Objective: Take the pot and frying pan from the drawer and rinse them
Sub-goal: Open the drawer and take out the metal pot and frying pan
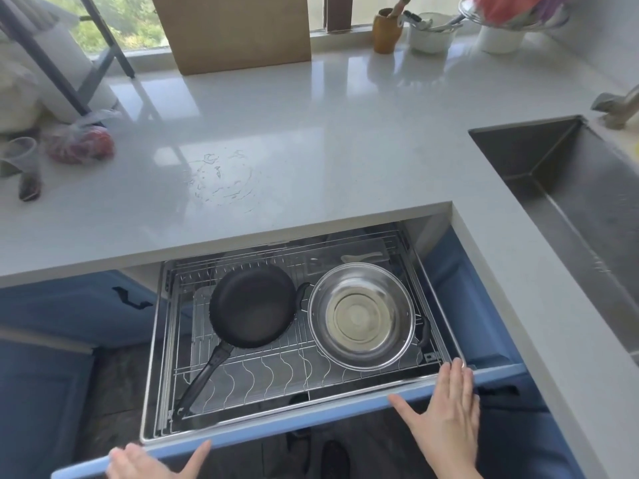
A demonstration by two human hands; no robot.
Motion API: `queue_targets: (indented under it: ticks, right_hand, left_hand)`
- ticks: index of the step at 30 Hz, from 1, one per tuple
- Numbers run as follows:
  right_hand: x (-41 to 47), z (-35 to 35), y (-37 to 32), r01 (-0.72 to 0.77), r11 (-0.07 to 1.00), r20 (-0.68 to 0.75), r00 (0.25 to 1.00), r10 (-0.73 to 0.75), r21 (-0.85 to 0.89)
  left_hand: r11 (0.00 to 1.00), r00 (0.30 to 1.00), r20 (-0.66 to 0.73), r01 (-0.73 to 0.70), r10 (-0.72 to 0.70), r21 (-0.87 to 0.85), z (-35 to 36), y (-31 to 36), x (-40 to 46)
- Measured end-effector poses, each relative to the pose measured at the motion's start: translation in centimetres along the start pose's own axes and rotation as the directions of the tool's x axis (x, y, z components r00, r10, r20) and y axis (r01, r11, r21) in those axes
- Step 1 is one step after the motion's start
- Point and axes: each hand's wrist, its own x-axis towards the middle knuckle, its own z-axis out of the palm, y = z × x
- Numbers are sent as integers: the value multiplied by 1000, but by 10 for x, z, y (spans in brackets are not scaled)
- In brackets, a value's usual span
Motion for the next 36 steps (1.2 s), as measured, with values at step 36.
queue_targets:
  ticks: [36]
  right_hand:
    - [216, 43, 7, 242, 970, 481, 848, -223, 23]
  left_hand:
    - [619, 265, 818, -773, 510, -136, 244, 188, 196]
